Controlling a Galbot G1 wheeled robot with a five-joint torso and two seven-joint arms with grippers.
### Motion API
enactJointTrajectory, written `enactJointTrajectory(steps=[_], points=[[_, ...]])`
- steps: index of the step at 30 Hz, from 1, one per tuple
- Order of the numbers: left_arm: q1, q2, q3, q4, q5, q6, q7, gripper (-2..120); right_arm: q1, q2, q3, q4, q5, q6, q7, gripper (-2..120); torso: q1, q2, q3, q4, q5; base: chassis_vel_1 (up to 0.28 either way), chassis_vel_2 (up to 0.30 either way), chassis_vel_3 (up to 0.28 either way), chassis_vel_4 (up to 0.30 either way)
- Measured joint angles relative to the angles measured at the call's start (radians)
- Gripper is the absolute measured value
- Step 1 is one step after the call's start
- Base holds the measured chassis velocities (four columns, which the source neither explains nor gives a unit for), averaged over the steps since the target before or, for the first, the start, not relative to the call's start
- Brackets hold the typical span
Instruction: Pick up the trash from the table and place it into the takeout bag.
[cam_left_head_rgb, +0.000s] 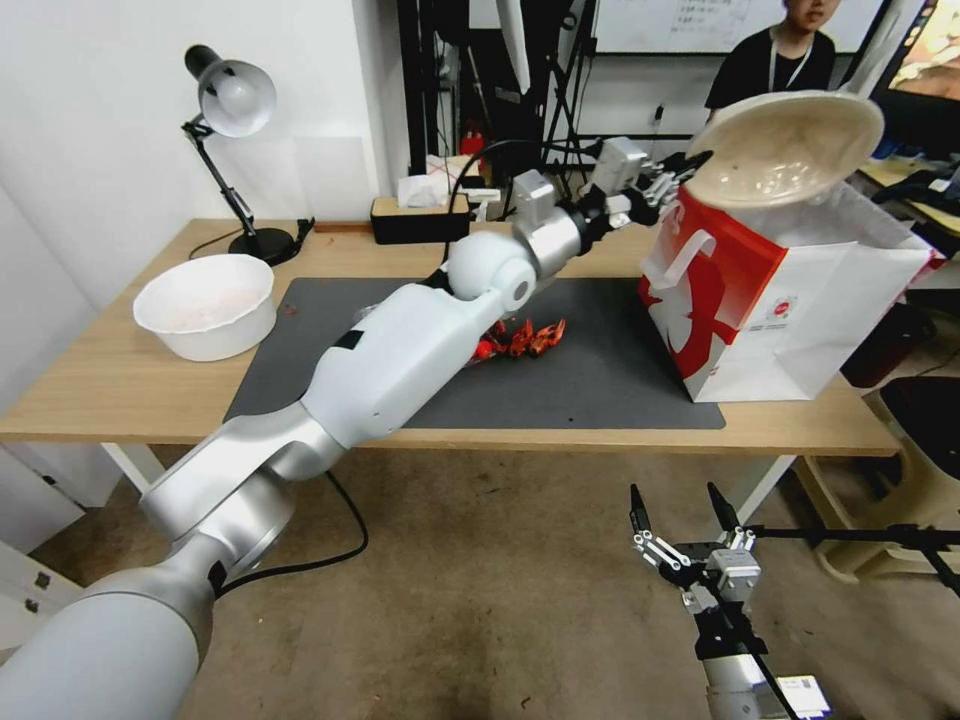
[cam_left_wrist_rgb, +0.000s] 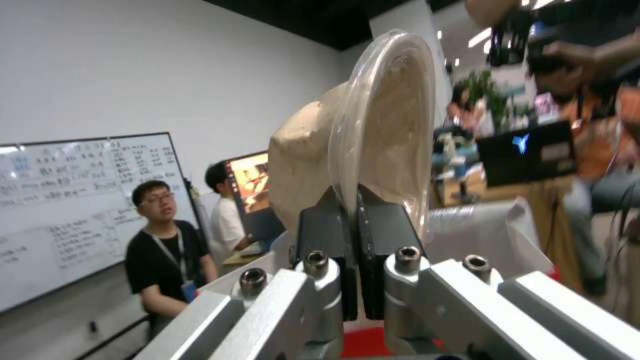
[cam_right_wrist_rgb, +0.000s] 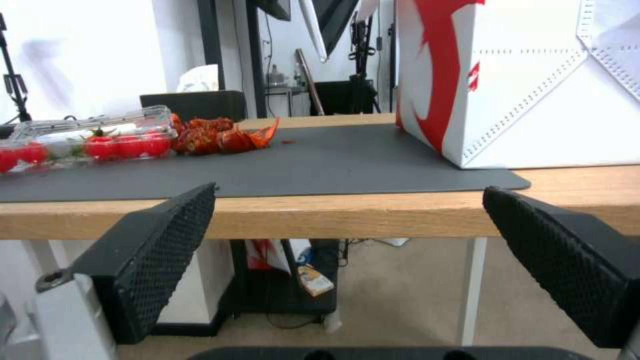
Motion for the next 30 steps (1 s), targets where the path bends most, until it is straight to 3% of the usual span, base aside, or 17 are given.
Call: enactJointTrajectory(steps=[6, 9, 14, 16, 20, 23, 27, 28, 30], points=[[-0.018, -0.015, 0.011, 0.029, 0.070, -0.007, -0.035, 2, 0.001, -0.001, 0.000, -0.003, 0.002, 0.001, 0.000, 100, 0.000, 0.000, 0.000, -0.0001, 0.0000, 0.000, 0.000, 0.000, 0.000], [-0.017, -0.016, 0.011, 0.027, 0.070, -0.010, -0.047, 17, 0.004, -0.001, -0.001, -0.005, 0.002, 0.001, 0.000, 100, 0.000, 0.000, 0.000, 0.0000, 0.0000, 0.000, 0.000, 0.000, 0.000], [-0.015, -0.011, 0.011, 0.020, 0.069, -0.013, -0.050, 27, 0.006, -0.001, -0.001, -0.005, 0.003, 0.001, 0.000, 100, 0.000, 0.000, 0.000, -0.0001, 0.0000, 0.000, 0.000, 0.000, 0.000], [-0.011, -0.004, 0.011, 0.013, 0.068, -0.019, -0.055, 39, 0.006, 0.000, -0.003, -0.006, 0.003, 0.001, 0.000, 100, 0.000, 0.000, 0.000, -0.0001, -0.0001, 0.000, 0.000, 0.000, 0.000], [-0.002, 0.006, 0.007, -0.003, 0.065, -0.022, -0.065, 51, 0.006, 0.002, -0.005, -0.006, 0.003, 0.001, 0.000, 100, 0.000, 0.000, 0.000, -0.0002, 0.0000, 0.000, 0.000, 0.000, 0.000], [0.016, 0.019, -0.002, -0.028, 0.064, -0.022, -0.075, 59, 0.006, 0.004, -0.005, -0.005, 0.003, -0.001, 0.000, 100, 0.000, 0.000, 0.000, -0.0003, 0.0000, 0.000, 0.000, 0.000, 0.000], [0.102, 0.068, -0.058, -0.108, 0.071, -0.023, -0.105, 81, 0.004, 0.007, -0.008, -0.003, 0.003, -0.003, 0.000, 100, 0.000, 0.000, 0.000, -0.0001, -0.0002, 0.000, 0.000, 0.000, 0.000], [0.102, 0.068, -0.058, -0.108, 0.071, -0.023, -0.105, 81, 0.004, 0.007, -0.008, -0.003, 0.003, -0.003, 0.000, 100, 0.000, 0.000, 0.000, -0.0001, -0.0002, 0.000, 0.000, 0.000, 0.000], [0.142, 0.095, -0.086, -0.149, 0.088, -0.014, -0.147, 89, 0.002, 0.008, -0.009, -0.002, 0.002, -0.003, 0.000, 100, 0.000, 0.000, 0.000, -0.0002, -0.0003, 0.000, 0.000, 0.000, 0.000]])
